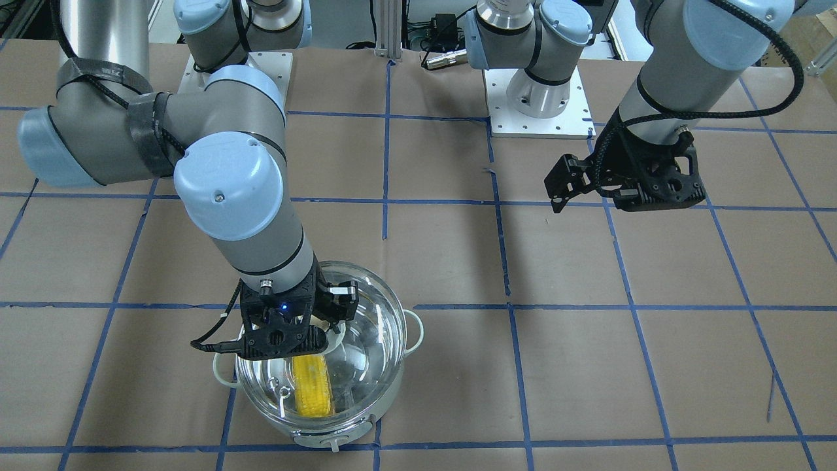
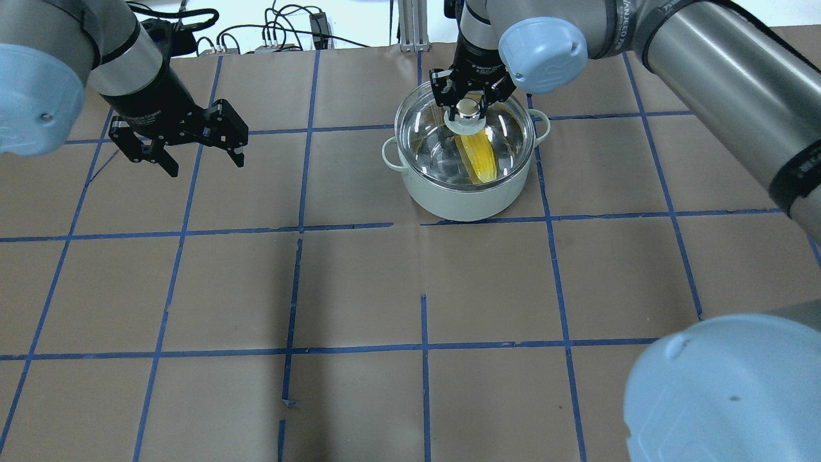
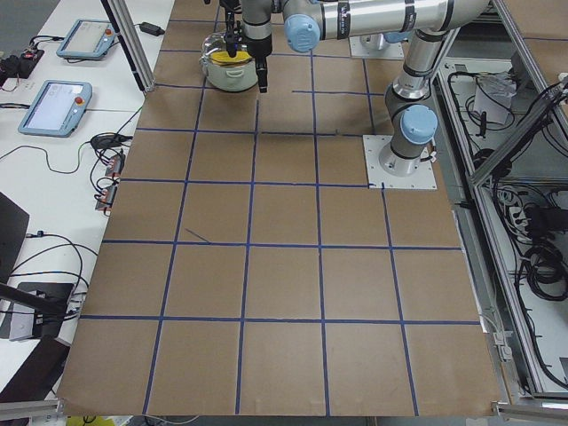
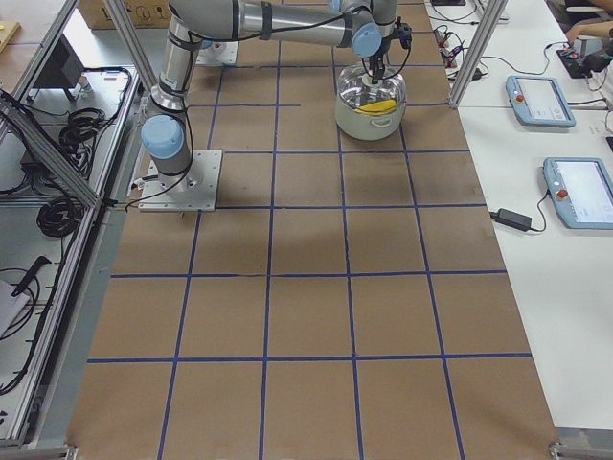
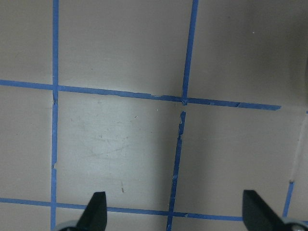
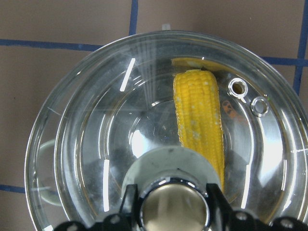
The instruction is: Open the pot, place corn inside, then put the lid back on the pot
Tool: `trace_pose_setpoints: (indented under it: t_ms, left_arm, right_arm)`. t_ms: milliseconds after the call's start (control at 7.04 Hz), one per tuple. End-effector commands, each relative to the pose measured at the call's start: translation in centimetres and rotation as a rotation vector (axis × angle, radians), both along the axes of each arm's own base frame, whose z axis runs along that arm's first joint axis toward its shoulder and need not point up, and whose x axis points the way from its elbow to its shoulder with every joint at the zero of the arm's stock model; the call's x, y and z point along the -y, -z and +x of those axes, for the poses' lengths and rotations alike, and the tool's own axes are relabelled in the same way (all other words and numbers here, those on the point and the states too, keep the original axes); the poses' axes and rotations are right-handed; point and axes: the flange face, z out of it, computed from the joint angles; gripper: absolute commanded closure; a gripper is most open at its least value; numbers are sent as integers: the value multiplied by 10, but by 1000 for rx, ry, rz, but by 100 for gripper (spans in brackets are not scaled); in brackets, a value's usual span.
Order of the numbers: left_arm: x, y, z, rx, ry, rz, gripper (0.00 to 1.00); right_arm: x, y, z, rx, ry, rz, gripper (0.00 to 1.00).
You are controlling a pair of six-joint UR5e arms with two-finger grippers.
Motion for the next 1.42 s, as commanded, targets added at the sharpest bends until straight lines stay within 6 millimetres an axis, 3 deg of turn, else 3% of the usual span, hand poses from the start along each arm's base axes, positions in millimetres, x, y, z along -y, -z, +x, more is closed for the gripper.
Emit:
trace_pose_setpoints:
  t_ms: [0, 711, 853, 995, 1279]
  left_arm:
    - [0, -1, 0, 0, 0, -6, 0]
    - [0, -1, -1, 2, 3, -7, 0]
    - [0, -1, -1, 2, 3, -7, 0]
    - [0, -1, -1, 2, 3, -9, 0]
    - [0, -1, -1, 1, 3, -9, 0]
  right_arm:
    - [4, 4, -2, -1, -10, 2, 89]
    - [5, 4, -2, -1, -10, -1, 89]
    - [4, 4, -2, -1, -10, 0, 81]
    - [4, 4, -2, -1, -12, 0, 53]
    - [4, 4, -2, -3, -16, -1, 48]
